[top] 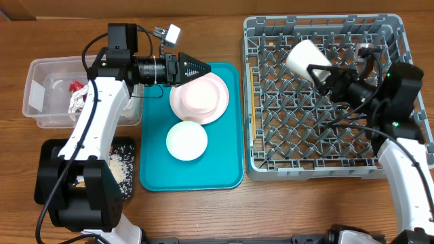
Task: Sort waste into correct bins and load items into the dishwasher
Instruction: 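Open the left gripper and pull the cup right over the rack, then lower the paper cup upside down into the dish rack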
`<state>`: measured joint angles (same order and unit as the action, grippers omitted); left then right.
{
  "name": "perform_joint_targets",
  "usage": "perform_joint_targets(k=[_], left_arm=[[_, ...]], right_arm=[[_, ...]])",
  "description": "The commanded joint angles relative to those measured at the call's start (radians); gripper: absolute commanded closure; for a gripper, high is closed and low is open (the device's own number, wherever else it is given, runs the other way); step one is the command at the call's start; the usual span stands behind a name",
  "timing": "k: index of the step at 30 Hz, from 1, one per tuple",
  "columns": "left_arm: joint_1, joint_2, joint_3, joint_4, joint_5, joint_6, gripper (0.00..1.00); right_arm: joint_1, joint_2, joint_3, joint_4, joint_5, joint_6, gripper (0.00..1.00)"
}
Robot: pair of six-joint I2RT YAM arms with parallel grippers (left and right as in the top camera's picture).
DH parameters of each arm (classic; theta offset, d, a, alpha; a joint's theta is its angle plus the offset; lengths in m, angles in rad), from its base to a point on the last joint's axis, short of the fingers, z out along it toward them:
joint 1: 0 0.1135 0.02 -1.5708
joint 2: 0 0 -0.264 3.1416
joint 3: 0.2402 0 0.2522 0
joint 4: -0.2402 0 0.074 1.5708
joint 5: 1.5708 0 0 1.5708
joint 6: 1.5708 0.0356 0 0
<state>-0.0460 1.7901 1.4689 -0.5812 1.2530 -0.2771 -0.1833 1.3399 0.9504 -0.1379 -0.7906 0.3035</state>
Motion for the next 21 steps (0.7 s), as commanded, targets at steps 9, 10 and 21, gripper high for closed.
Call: perform_joint_targets(k=[9, 10, 21], left_arm=[[-0.005, 0.009, 0.019, -0.017, -0.261, 0.019, 0.00], [-0.006, 0.009, 0.019, -0.020, -0.281, 0.019, 0.00], [-0.007, 0.009, 0.019, -0.050, -0.633, 0.019, 0.00]], right_arm=[[0.030, -0.004, 0.462, -0.537, 0.439, -0.178, 0.62], [0.034, -0.004, 0.488, -0.581, 0.478, -0.178, 0.62], [0.130, 0.010, 0.571, -0.833, 0.702, -0.165, 0.61]])
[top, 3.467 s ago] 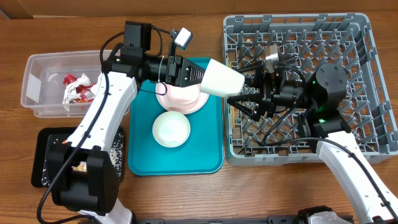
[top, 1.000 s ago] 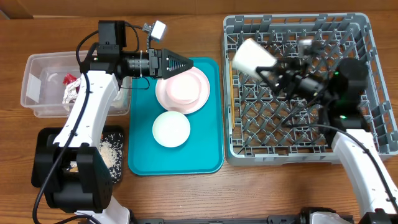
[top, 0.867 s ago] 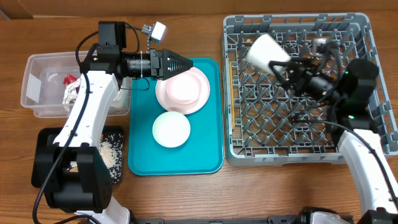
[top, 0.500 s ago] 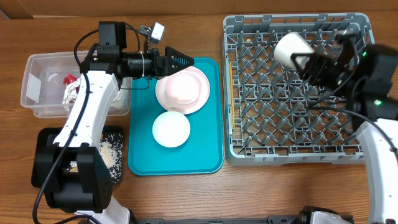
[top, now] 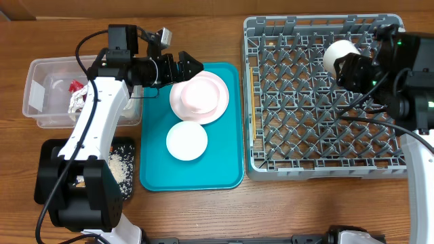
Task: Sort waste into correct bins and load items into the dishwasher
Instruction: 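Lower the paper cup upside down into the dish rack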
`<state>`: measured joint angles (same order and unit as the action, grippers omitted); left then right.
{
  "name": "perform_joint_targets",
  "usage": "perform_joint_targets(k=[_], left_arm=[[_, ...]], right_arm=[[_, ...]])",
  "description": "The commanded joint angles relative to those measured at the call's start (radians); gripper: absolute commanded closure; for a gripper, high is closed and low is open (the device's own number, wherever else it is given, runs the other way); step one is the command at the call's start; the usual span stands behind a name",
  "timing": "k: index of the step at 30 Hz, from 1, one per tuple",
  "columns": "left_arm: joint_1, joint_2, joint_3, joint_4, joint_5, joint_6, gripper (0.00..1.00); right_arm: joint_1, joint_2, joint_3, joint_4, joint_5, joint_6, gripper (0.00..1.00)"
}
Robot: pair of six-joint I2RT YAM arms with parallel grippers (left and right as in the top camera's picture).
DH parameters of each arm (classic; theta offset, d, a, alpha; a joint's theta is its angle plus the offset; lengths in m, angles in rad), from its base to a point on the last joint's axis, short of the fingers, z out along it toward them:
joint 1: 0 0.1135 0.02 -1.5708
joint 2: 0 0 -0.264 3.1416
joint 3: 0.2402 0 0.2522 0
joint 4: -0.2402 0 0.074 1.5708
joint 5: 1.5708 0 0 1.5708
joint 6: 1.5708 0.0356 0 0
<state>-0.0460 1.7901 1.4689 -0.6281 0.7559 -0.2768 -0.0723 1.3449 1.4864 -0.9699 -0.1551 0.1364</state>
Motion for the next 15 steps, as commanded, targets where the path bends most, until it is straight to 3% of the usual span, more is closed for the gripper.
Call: perform_joint_targets(k=[1, 6, 15], left_arm=[[-0.007, 0.009, 0.019, -0.003, -0.157, 0.019, 0.00], [-0.006, 0.009, 0.019, -0.003, -0.245, 0.019, 0.00], [-0.007, 0.009, 0.019, -0.003, -0.251, 0.019, 0.00]], right_arm=[[0.023, 0.012, 0.035, 0.000, 0.069, 0.010, 0.61], [0.060, 0.090, 0.035, 0.011, 0.110, 0.012, 0.62], [0.128, 0.243, 0.035, 0.075, 0.139, 0.012, 0.63]])
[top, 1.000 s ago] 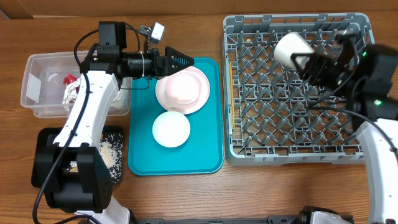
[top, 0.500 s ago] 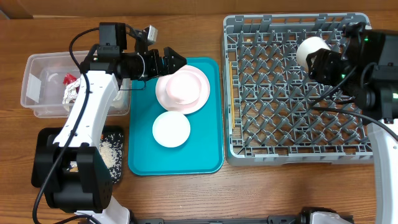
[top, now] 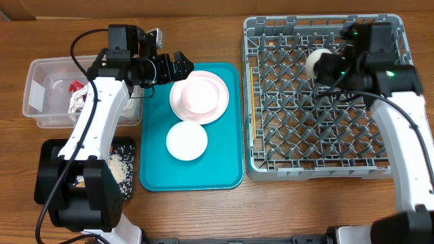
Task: Sort waste into correct bins and load items into the dishwasher
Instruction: 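Lower the paper cup upside down into the dish rack, then open the right gripper and lift it away from the cup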
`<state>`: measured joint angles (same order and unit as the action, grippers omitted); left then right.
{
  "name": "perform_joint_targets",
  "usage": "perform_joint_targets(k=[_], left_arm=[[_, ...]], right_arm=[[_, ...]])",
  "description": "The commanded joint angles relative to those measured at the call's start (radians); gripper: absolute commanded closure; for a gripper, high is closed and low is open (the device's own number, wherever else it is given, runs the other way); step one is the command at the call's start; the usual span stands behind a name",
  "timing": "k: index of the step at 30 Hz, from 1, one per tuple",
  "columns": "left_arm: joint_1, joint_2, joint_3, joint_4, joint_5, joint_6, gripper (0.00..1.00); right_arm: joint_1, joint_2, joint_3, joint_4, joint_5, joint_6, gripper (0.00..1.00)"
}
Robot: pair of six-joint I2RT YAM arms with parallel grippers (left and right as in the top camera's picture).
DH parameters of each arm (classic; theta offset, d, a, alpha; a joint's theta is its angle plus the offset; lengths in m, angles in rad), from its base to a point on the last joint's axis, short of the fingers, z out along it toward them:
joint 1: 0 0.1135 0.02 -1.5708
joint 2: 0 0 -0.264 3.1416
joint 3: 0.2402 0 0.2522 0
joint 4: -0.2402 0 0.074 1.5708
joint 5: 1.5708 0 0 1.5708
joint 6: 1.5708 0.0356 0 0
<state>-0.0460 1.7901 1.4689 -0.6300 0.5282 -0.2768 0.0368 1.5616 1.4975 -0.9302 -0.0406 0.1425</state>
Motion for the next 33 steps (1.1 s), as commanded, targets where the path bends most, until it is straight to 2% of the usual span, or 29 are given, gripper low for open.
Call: perform_joint_targets(k=[1, 5, 16, 25, 33], left_arm=[[-0.007, 0.009, 0.019, -0.001, -0.023, 0.019, 0.00], [-0.007, 0.009, 0.019, -0.001, -0.023, 0.019, 0.00], [-0.007, 0.009, 0.019, -0.001, -0.023, 0.019, 0.00], [-0.007, 0.009, 0.019, -0.001, -0.023, 0.019, 0.00], [-0.007, 0.009, 0.019, -0.001, -0.024, 0.019, 0.00]], right_arm=[[0.022, 0.038, 0.024, 0.048, 0.029, 0.006, 0.63], [0.027, 0.076, 0.024, 0.082, 0.058, 0.005, 0.67], [0.033, 0.149, 0.024, 0.133, 0.069, -0.018, 0.68], [0.089, 0.149, 0.024, 0.097, -0.014, -0.016, 0.69], [0.163, 0.149, 0.024, 0.063, -0.013, -0.016, 0.72]])
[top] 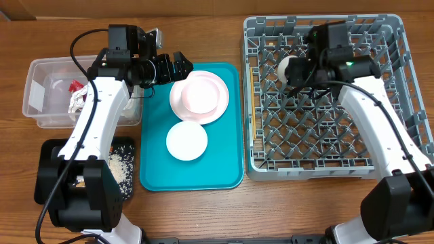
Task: Sort waste into correct bins and load items into the dishwasher
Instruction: 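Open the right gripper and lift it away from the cup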
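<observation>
A white cup (pixel 287 68) hangs over the back left part of the grey dish rack (pixel 324 163), and my right gripper (pixel 297 69) is shut on it. On the teal tray (pixel 152 173) sits a pink plate (pixel 218 107) with a pink bowl (pixel 198 95) on it. A small white dish (pixel 186 141) lies in front of them. My left gripper (pixel 182 64) hovers at the pink plate's back left rim, its fingers apart and holding nothing.
A clear plastic bin (pixel 37 102) with wrappers stands at the far left. In front of it is a black bin (pixel 51 152) with rice-like scraps. The rack's grid of prongs fills the right half of the table.
My right gripper has carried the white cup leftward over the rack, from the back middle to the back left. The left arm and the dishes on the tray have not moved.
The right gripper first held the cup over the rack's back middle, then at the back right, then back toward the middle, and now it is at the back left. The left gripper was over the pink bowl, then drew back to the plate's left rim and stayed.
</observation>
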`<state>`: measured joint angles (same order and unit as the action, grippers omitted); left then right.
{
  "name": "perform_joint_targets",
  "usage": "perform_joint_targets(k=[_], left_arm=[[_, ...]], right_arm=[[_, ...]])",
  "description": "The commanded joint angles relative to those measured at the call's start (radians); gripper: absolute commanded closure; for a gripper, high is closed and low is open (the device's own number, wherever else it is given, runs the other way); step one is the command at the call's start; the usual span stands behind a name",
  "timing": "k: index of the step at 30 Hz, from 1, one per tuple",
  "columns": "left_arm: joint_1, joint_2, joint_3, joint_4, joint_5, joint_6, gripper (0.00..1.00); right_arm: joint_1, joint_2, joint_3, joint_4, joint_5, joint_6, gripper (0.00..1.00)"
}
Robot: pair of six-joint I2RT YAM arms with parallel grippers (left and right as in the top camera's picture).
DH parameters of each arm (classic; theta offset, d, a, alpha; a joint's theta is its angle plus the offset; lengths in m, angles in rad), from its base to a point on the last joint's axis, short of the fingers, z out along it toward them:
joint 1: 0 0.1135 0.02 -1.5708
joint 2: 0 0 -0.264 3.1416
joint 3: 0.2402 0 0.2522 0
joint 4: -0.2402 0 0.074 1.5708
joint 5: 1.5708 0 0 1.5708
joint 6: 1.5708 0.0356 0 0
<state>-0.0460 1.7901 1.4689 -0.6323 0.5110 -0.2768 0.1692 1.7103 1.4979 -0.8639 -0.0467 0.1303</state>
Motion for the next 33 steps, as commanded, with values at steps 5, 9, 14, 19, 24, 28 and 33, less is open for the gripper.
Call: perform_joint_targets(k=[5, 9, 14, 19, 24, 28, 33], left_arm=[[-0.007, 0.009, 0.019, 0.002, -0.006, 0.019, 0.00], [-0.006, 0.009, 0.019, 0.002, -0.006, 0.019, 0.00], [-0.006, 0.009, 0.019, 0.002, -0.006, 0.019, 0.00], [-0.007, 0.009, 0.019, 0.002, -0.006, 0.019, 0.00], [-0.007, 0.009, 0.019, 0.002, -0.006, 0.019, 0.00], [-0.006, 0.009, 0.019, 0.002, -0.006, 0.019, 0.00], [-0.006, 0.009, 0.019, 0.002, -0.006, 0.019, 0.00]], right_arm=[[0.058, 0.000, 0.022, -0.006, 0.002, -0.004, 0.72], [0.061, 0.001, 0.022, -0.003, 0.056, -0.005, 0.72], [0.060, 0.002, 0.021, 0.002, 0.072, -0.005, 0.72], [0.060, 0.002, -0.008, 0.017, 0.073, -0.005, 0.72], [0.060, 0.004, -0.018, 0.021, 0.134, -0.005, 0.72], [0.060, 0.006, -0.018, 0.016, 0.143, -0.005, 0.72], [0.060, 0.016, -0.020, -0.004, 0.143, -0.005, 0.72]])
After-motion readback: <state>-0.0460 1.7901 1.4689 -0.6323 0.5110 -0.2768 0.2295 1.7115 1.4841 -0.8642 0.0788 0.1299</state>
